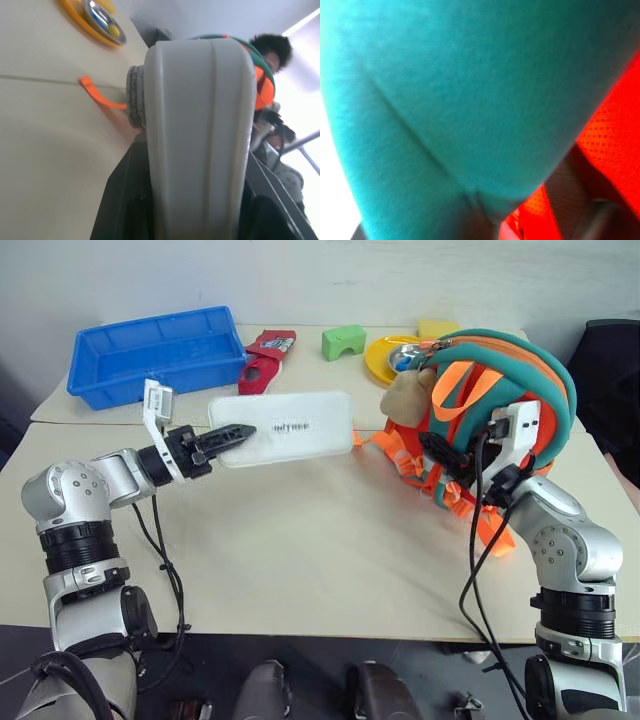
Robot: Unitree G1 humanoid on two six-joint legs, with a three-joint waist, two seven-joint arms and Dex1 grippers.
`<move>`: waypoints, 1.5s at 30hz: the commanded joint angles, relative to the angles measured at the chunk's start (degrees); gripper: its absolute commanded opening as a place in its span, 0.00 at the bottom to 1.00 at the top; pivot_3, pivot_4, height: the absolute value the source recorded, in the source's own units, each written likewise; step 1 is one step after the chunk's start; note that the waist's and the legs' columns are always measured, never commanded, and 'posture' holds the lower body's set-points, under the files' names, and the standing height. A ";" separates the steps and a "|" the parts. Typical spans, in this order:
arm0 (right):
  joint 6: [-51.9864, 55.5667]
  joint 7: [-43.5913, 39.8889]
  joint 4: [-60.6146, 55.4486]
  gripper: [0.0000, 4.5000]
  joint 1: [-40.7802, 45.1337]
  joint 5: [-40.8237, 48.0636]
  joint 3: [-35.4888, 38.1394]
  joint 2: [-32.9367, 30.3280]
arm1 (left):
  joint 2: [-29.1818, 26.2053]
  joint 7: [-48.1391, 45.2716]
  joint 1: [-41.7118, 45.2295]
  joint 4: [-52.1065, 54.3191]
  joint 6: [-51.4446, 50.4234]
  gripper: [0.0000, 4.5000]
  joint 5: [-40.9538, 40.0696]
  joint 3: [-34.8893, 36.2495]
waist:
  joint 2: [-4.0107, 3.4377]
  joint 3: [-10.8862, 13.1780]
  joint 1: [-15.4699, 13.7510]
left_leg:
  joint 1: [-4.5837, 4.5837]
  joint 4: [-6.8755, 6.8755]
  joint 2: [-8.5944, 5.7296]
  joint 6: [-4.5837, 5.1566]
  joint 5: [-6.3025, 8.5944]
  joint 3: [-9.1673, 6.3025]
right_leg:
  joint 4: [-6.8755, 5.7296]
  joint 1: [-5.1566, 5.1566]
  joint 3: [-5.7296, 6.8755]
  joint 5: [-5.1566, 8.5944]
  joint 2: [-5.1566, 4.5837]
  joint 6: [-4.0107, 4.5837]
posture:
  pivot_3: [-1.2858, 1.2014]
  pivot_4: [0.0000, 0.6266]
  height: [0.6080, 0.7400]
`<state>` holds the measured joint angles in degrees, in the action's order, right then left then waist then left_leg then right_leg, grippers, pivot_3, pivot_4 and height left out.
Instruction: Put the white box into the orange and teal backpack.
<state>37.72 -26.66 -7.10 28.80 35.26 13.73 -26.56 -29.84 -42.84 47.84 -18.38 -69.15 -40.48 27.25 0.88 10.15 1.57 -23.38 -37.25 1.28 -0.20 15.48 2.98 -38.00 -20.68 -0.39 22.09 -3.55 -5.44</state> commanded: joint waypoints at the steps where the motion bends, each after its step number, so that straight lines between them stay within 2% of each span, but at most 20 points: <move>1: 2.20 -5.34 -6.41 0.33 -0.89 4.99 0.13 -2.07 | 0.66 3.14 3.10 -0.16 6.40 0.28 -1.76 3.97 | 0.01 0.00 -0.01 | -0.01 -0.01 0.01 -0.01 0.00 0.00 | -0.02 -0.01 0.01 0.00 0.01 0.00 | 0.52 0.24 1.00; 4: 6.63 -10.33 -12.31 0.09 -2.75 10.87 0.68 -5.46 | 0.68 2.23 3.75 0.81 7.28 0.28 -2.99 2.78 | 0.01 0.01 -0.03 | -0.03 0.06 0.02 -0.01 -0.01 -0.01 | 0.01 -0.04 0.03 0.00 0.02 0.00 | 0.52 0.24 1.00; 5: 8.17 -11.89 -14.32 0.03 -3.49 13.13 1.04 -6.88 | 0.49 1.28 3.79 1.34 7.53 0.28 -3.20 1.90 | 0.01 0.00 -0.05 | -0.04 0.07 0.01 -0.02 0.00 -0.01 | 0.03 -0.03 0.04 0.00 0.02 0.00 | 0.52 0.24 1.00; 6: 9.53 -13.15 -16.18 0.01 -4.24 15.32 1.46 -8.22 | 0.25 0.24 3.81 1.90 7.75 0.28 -3.41 1.03 | 0.01 0.01 -0.06 | -0.04 0.09 0.01 -0.02 0.01 -0.01 | 0.06 -0.03 0.04 0.00 0.02 0.00 | 0.52 0.24 1.00; 8: 11.94 -14.12 -18.91 0.01 -5.29 19.35 2.51 -10.17 | -0.10 -1.61 3.99 2.54 8.14 0.28 -3.99 -0.15 | 0.02 0.01 -0.06 | -0.04 0.10 0.01 -0.01 0.02 -0.01 | 0.10 -0.01 0.04 0.00 0.01 0.00 | 0.52 0.24 1.00; 12: 18.64 -18.47 -24.80 0.01 -9.22 35.07 9.56 -19.10 | -1.95 -8.74 6.09 3.69 6.57 0.28 -7.12 -3.10 | 0.10 0.12 -0.10 | -0.04 0.08 0.02 -0.01 0.03 -0.01 | 0.12 0.01 0.05 0.00 0.02 0.00 | 0.52 0.24 1.00; 16: 22.80 -18.23 -23.31 0.01 -12.53 45.67 16.68 -27.41 | -3.36 -14.49 8.67 2.98 5.57 0.28 -9.82 -5.02 | 0.18 0.18 -0.13 | -0.01 0.07 0.04 0.00 0.03 -0.05 | 0.19 0.11 0.07 0.00 0.02 0.00 | 0.52 0.24 1.00; 20: 25.16 -18.18 -20.60 0.01 -15.94 52.95 21.77 -32.37 | -4.16 -19.87 9.38 3.25 6.18 0.28 -10.65 -7.85 | 0.19 0.19 -0.02 | 0.01 0.06 0.04 0.02 0.04 -0.04 | 0.24 0.13 0.04 0.00 0.02 0.00 | 0.52 0.24 1.00; 25: 26.04 -17.53 -19.49 0.01 -19.53 57.14 25.45 -35.39 | -4.97 -25.39 9.19 2.69 13.00 0.28 -6.13 -13.56 | 0.28 0.24 -0.15 | 0.01 0.04 0.04 0.05 0.02 -0.04 | 0.28 0.13 0.05 0.00 0.03 0.00 | 0.52 0.24 1.00; 29: 25.11 -15.94 -19.02 0.01 -20.58 58.12 25.85 -35.66 | -6.83 -30.47 8.93 -1.88 28.12 0.28 4.37 -20.83 | 0.29 0.25 -0.21 | 0.02 0.03 0.03 0.05 0.02 -0.04 | 0.37 0.14 0.04 0.00 0.03 0.00 | 0.52 0.24 1.00; 32: 24.78 -15.22 -19.82 0.01 -21.13 59.38 25.83 -35.62 | -6.40 -32.40 12.11 -8.35 32.63 0.28 6.55 -21.48 | 0.31 0.26 -0.28 | 0.04 0.02 0.02 0.09 0.01 -0.02 | 0.36 0.15 0.04 0.00 0.03 0.00 | 0.52 0.24 1.00; 37: 24.20 -13.94 -20.25 0.01 -21.01 60.68 25.06 -35.70 | -5.72 -37.58 11.61 -8.70 38.44 0.28 10.28 -25.58 | 0.34 0.28 -0.78 | -0.06 0.03 0.03 0.18 0.03 -0.03 | 0.28 0.10 0.05 0.00 0.01 0.00 | 0.52 0.24 1.00; 42: 23.36 -13.54 -20.14 0.01 -18.90 60.18 22.28 -35.69 | -1.93 -39.64 11.89 -6.92 40.92 0.28 12.09 -29.06 | 0.35 0.28 -1.79 | -0.11 -0.06 0.02 0.22 0.05 -0.06 | 0.29 0.11 0.06 0.00 0.00 0.00 | 0.52 0.24 1.00; 45: 21.52 -13.31 -20.45 0.01 -17.73 55.92 19.30 -34.01 | 2.30 -40.42 13.24 -5.81 40.97 0.28 12.90 -32.26 | 0.36 0.29 -1.70 | -0.11 -0.15 0.02 0.49 0.21 -0.07 | 0.34 0.12 0.05 0.00 -0.02 0.00 | 0.52 0.24 1.00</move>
<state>61.65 -39.97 -26.82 10.03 92.58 33.44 -61.13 -29.55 -81.06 58.63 -27.46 -28.70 -27.75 -2.26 1.23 10.43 -0.13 -23.49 -37.42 1.29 0.32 15.70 2.91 -37.67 -20.56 -0.34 22.09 -3.57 -5.44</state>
